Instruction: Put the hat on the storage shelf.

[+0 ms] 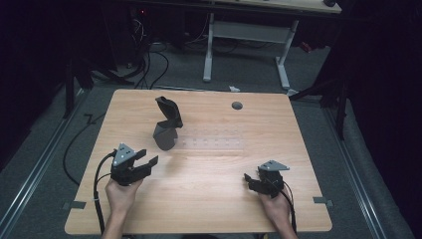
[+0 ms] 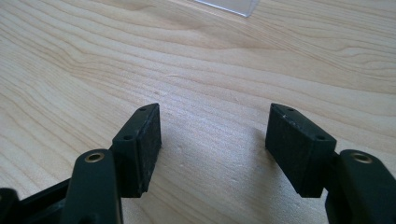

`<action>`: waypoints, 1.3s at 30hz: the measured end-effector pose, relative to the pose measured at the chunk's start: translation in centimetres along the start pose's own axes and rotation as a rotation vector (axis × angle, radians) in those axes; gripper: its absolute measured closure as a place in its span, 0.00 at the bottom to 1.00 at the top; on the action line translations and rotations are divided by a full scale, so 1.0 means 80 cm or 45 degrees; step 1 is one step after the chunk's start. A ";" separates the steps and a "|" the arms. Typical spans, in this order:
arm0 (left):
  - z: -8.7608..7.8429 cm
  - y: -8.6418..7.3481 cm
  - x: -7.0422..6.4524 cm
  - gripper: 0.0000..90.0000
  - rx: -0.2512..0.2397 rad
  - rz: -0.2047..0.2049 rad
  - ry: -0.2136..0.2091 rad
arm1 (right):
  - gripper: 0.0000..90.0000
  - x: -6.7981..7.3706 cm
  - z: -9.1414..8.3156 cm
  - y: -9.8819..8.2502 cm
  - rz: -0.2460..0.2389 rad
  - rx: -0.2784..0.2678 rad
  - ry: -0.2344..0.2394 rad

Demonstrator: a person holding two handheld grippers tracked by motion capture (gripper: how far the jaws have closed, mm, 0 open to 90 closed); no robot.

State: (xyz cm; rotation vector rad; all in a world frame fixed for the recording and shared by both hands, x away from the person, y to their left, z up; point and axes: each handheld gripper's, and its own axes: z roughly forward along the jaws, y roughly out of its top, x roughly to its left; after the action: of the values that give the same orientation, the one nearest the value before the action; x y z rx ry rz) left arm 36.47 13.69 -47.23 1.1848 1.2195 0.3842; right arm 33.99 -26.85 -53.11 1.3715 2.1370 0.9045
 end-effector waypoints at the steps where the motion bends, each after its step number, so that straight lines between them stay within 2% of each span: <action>1: -0.001 -0.001 0.000 0.51 -0.001 -0.004 -0.003 | 0.40 0.000 0.000 0.000 -0.001 0.000 0.000; 14: -0.005 -0.019 -0.006 0.50 0.037 -0.050 -0.029 | 0.40 0.000 0.000 0.000 -0.001 -0.001 0.001; 32: 0.001 -0.045 -0.018 0.49 0.114 -0.060 -0.047 | 0.40 0.000 0.000 0.000 -0.002 -0.002 0.002; 39: 0.006 -0.057 -0.021 0.49 0.155 -0.045 -0.045 | 0.40 0.000 0.000 0.000 -0.002 -0.001 0.001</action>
State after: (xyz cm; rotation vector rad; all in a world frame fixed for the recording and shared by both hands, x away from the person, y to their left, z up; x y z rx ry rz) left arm 34.73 10.28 -50.28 1.2670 1.2458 0.2642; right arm 34.00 -26.86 -53.12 1.3691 2.1376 0.9057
